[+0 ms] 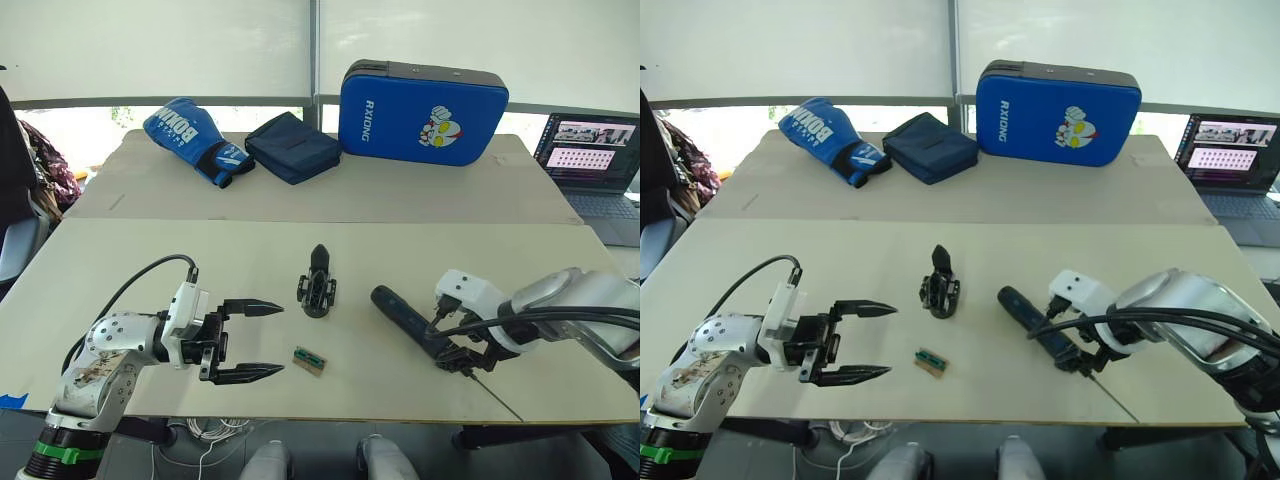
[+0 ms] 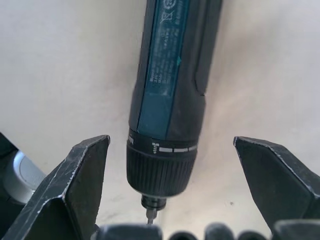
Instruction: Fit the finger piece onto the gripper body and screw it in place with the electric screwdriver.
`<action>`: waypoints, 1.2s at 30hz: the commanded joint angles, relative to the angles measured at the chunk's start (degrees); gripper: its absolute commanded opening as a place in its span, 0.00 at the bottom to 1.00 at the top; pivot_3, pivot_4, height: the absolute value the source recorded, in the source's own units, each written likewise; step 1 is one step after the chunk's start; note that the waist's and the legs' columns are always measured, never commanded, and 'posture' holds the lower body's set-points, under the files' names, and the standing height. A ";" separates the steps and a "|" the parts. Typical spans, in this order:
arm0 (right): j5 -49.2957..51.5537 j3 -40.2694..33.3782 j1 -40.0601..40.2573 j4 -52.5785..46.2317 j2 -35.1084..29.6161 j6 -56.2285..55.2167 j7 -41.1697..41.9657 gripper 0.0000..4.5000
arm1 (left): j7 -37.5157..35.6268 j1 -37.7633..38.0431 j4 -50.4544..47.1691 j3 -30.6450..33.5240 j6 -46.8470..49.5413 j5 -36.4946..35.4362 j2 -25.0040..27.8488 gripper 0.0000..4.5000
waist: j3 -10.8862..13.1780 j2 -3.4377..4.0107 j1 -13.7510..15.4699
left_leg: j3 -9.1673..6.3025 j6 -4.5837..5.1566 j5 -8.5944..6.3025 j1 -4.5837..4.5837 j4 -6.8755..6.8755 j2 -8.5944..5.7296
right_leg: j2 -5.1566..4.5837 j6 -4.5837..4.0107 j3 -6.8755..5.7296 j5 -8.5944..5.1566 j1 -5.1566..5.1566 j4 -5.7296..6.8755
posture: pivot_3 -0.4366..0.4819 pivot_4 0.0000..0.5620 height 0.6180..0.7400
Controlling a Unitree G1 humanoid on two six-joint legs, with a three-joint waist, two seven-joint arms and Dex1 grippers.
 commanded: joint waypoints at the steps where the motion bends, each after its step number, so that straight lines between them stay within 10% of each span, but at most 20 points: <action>1: -2.84 6.90 -5.49 1.92 -1.32 0.01 1.16 0.98 | 0.45 0.05 -0.97 0.33 -0.77 0.03 -0.26 1.00 | 0.00 0.00 -0.03 | 0.00 0.00 0.00 0.01 0.01 0.00 | 0.00 0.00 0.00 0.00 0.00 0.01 | 0.48 0.27 1.00; 21: -6.16 20.75 -14.46 10.00 4.21 0.95 4.87 0.98 | -0.16 -0.09 0.19 -0.42 -1.19 0.80 -0.36 1.00 | 0.00 0.01 -0.06 | -0.04 0.00 0.00 -0.03 0.01 -0.01 | -0.01 -0.03 -0.03 0.02 -0.07 0.02 | 0.48 0.27 1.00; 29: -6.39 20.45 -13.25 10.32 4.54 1.44 4.92 0.43 | 0.03 0.07 0.17 -0.13 -1.21 0.76 -0.37 1.00 | 0.00 0.00 -0.05 | -0.04 0.00 0.00 -0.01 0.01 0.00 | -0.01 -0.03 -0.04 0.02 -0.04 0.02 | 0.48 0.27 1.00; 36: -6.64 18.12 -11.00 8.47 2.11 -2.26 6.42 0.43 | -0.20 0.42 0.14 0.13 -1.36 0.75 -0.11 1.00 | -0.01 -0.01 0.07 | -0.07 0.00 0.00 0.00 0.01 0.00 | -0.01 -0.03 -0.07 0.02 -0.01 0.01 | 0.48 0.27 1.00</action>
